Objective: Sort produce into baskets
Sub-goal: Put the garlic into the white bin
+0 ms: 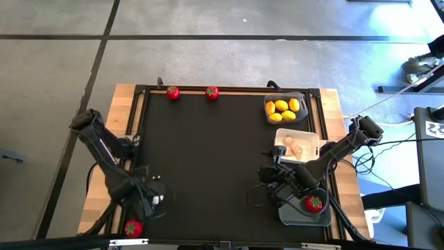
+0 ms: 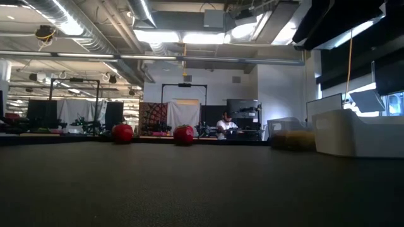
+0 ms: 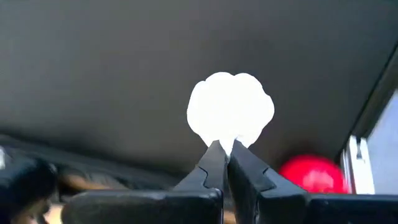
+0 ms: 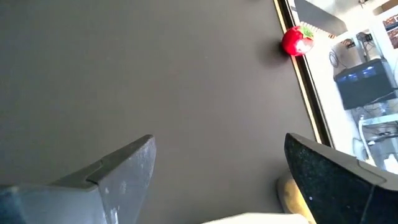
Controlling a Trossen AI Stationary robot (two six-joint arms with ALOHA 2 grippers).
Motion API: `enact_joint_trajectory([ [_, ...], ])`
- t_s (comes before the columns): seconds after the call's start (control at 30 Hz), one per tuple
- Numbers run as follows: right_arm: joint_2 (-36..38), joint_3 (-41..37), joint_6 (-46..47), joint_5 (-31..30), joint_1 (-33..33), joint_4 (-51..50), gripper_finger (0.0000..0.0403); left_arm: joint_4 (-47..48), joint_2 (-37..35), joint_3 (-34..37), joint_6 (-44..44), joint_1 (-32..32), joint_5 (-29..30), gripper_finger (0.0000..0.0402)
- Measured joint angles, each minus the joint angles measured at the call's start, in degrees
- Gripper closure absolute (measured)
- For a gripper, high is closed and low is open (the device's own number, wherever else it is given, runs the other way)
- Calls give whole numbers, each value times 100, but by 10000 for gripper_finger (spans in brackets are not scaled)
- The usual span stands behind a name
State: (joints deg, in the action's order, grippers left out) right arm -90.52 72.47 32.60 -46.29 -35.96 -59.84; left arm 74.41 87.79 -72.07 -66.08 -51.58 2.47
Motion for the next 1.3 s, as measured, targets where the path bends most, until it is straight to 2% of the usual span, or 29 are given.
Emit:
enact_joint_trajectory([
  [0.27,0,0,4,170,0,439,49,-225,-282,0,1174,613,1742,396],
  [0.47,0,0,-190,178,31,781,49,-810,-282,0,2163,1183,2280,395],
  [0.63,-9,0,-840,91,289,1671,50,-1487,-282,35,3022,1622,2576,395],
  [0.77,-44,2,-1532,302,609,2311,71,-1952,-258,39,3641,1973,2636,395],
  [0.93,-44,2,-2136,972,1037,3147,124,-2360,-254,39,4108,2332,2675,395],
  [1.1,-64,2,-2539,1904,1382,4072,171,-2792,-251,42,4394,2638,2684,395],
  [1.3,-140,7,-2695,2324,1656,4720,201,-3504,-126,44,4808,2938,2698,395],
])
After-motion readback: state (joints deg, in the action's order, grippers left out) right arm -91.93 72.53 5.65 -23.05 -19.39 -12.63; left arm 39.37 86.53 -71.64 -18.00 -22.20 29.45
